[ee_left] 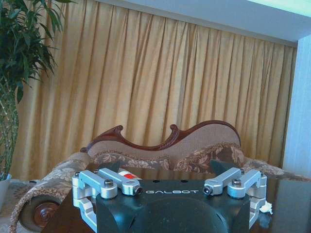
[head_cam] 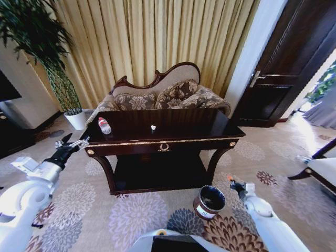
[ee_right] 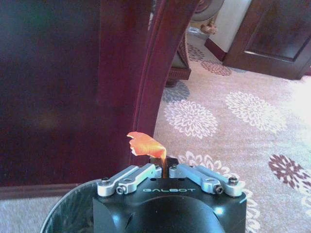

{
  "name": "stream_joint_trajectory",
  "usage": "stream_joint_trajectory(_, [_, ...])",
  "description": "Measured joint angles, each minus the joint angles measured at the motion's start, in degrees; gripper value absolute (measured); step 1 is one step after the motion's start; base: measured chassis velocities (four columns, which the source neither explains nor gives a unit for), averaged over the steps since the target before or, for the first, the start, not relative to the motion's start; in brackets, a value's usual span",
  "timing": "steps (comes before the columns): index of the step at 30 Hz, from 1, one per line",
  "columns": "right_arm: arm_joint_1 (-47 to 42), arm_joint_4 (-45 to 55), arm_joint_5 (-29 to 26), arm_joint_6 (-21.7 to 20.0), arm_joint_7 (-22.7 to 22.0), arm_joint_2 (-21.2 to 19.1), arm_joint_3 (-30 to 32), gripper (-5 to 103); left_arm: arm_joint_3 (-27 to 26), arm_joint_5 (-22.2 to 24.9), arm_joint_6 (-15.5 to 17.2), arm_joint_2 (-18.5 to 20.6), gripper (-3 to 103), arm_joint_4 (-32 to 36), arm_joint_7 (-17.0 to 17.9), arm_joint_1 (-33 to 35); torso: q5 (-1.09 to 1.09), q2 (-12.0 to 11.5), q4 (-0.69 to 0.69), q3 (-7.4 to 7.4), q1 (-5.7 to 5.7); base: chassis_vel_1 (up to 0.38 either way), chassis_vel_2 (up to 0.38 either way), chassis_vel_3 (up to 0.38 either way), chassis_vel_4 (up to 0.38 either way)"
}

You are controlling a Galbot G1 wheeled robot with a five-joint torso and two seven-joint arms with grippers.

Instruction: Move to the front of the table and place the trash on the table into the trash bin.

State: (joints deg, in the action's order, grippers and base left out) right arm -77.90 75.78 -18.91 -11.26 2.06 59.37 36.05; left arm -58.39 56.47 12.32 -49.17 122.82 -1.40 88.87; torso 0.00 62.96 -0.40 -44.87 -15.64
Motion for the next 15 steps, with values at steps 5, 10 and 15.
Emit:
stream_joint_trajectory(5, [0.1,0.0,1.7,0.7,-0.1,1.2,-0.5,7,-0.1,0.0,0.0,0.1,100,0.0,0.0,0.3,0.01,0.0,-0.01,0.00,-0.01,0.000,0.000,0.000,0.000])
stream_joint_trajectory(10, [0.7,0.0,2.3,2.1,-0.3,1.4,-1.1,28,-0.6,0.0,0.0,0.0,100,0.0,-0.1,0.7,-0.01,0.0,0.01,0.00,0.00,0.000,0.000,0.000,0.000])
stream_joint_trajectory(15, [0.7,0.3,2.2,2.8,-0.4,1.3,-1.1,44,-1.2,0.2,0.0,0.0,100,-0.1,-0.3,1.0,0.00,0.0,0.00,0.00,0.00,0.000,0.000,0.000,0.000])
